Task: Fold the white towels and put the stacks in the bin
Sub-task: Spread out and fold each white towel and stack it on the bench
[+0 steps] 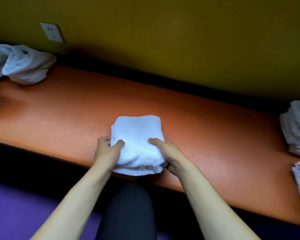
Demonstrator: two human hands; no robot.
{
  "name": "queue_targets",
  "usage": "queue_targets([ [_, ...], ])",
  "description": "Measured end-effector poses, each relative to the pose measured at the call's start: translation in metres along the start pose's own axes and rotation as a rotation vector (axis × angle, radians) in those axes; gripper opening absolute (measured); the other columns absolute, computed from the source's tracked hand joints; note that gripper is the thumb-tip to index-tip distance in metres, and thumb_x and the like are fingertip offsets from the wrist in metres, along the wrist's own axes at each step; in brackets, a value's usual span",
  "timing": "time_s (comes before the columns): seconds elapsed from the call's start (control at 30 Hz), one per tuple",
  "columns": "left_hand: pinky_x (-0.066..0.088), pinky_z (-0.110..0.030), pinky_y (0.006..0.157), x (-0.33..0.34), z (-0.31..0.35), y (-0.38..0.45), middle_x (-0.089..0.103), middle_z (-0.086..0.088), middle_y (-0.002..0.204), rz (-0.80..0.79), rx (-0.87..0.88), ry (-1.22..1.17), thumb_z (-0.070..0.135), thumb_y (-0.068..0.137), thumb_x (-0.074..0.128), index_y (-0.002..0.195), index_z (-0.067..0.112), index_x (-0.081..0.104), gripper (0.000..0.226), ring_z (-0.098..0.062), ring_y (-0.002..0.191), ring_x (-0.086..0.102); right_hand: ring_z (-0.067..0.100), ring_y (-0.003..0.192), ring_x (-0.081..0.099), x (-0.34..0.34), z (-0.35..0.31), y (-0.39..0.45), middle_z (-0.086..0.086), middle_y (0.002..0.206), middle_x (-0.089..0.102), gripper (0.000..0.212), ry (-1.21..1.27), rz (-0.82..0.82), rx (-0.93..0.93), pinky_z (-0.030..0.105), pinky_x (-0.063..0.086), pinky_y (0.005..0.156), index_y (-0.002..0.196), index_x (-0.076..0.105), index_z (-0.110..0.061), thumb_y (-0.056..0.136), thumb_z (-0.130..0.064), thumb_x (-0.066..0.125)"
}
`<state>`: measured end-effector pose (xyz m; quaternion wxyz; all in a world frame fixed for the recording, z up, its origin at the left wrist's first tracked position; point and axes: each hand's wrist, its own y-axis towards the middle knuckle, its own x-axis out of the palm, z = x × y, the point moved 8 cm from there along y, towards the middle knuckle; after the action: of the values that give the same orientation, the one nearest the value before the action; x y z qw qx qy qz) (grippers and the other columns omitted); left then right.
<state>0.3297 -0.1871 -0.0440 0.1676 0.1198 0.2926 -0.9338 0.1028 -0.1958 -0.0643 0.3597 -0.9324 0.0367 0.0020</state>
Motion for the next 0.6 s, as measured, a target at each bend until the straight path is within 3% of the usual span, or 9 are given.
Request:
queue_targets([
  [0.07,0.056,-0.04,0.081,0.01,-0.002,-0.003,0.066,-0.004,0.115,-0.095,-0.071,-0.06,0.026,0.085,0.07,0.131,0.016,0.049,0.052,-0.028,0.096,0.068,0.027,0.091,0.075,-0.012,0.001,-0.007,0.006,0.099,0.078,0.042,0.006,-0.029,-0.02,0.038,0.061,0.081,0.112,0.068,-0.012,0.076,-0.029,0.081],
  [0.13,0.06,-0.048,0.083,0.027,-0.005,-0.014,0.07,-0.01,0.113,-0.213,-0.134,-0.073,0.035,0.068,0.076,0.13,0.015,0.052,0.069,-0.033,0.094,0.071,0.026,0.089,0.075,-0.029,-0.002,-0.016,0.005,0.098,0.078,0.034,0.014,0.007,-0.072,0.036,0.06,0.076,0.109,0.069,-0.012,0.078,-0.022,0.079],
  [0.23,0.061,-0.045,0.078,0.055,-0.003,-0.032,0.073,-0.01,0.111,-0.292,-0.122,-0.07,0.038,0.05,0.078,0.13,0.014,0.055,0.085,-0.033,0.092,0.073,0.024,0.086,0.075,-0.06,-0.005,-0.033,0.003,0.097,0.078,0.03,0.079,0.052,-0.111,0.032,0.059,0.069,0.107,0.069,-0.016,0.078,-0.019,0.077],
  [0.33,0.055,-0.034,0.071,0.088,0.023,-0.063,0.07,-0.003,0.109,-0.322,-0.015,-0.112,0.026,0.061,0.078,0.127,0.017,0.053,0.071,-0.024,0.092,0.071,0.023,0.088,0.075,-0.099,-0.011,-0.053,0.003,0.1,0.077,0.04,0.113,0.111,-0.136,0.031,0.059,0.07,0.108,0.068,-0.019,0.07,-0.025,0.078],
  [0.43,0.054,-0.036,0.076,0.12,0.043,-0.095,0.067,0.002,0.113,-0.337,0.087,-0.122,0.028,0.06,0.072,0.127,0.028,0.05,0.07,-0.023,0.098,0.069,0.022,0.091,0.074,-0.143,-0.018,-0.072,0.002,0.104,0.076,0.052,0.129,0.154,-0.174,0.033,0.059,0.073,0.111,0.067,-0.021,0.061,-0.033,0.076],
  [0.6,0.052,-0.034,0.073,0.177,0.064,-0.146,0.061,0.012,0.116,-0.441,0.233,-0.077,0.033,0.063,0.065,0.129,0.033,0.046,0.069,-0.015,0.103,0.064,0.021,0.093,0.073,-0.214,-0.025,-0.101,0.003,0.106,0.074,0.039,0.149,0.208,-0.235,0.034,0.059,0.076,0.113,0.064,-0.021,0.077,-0.024,0.075],
])
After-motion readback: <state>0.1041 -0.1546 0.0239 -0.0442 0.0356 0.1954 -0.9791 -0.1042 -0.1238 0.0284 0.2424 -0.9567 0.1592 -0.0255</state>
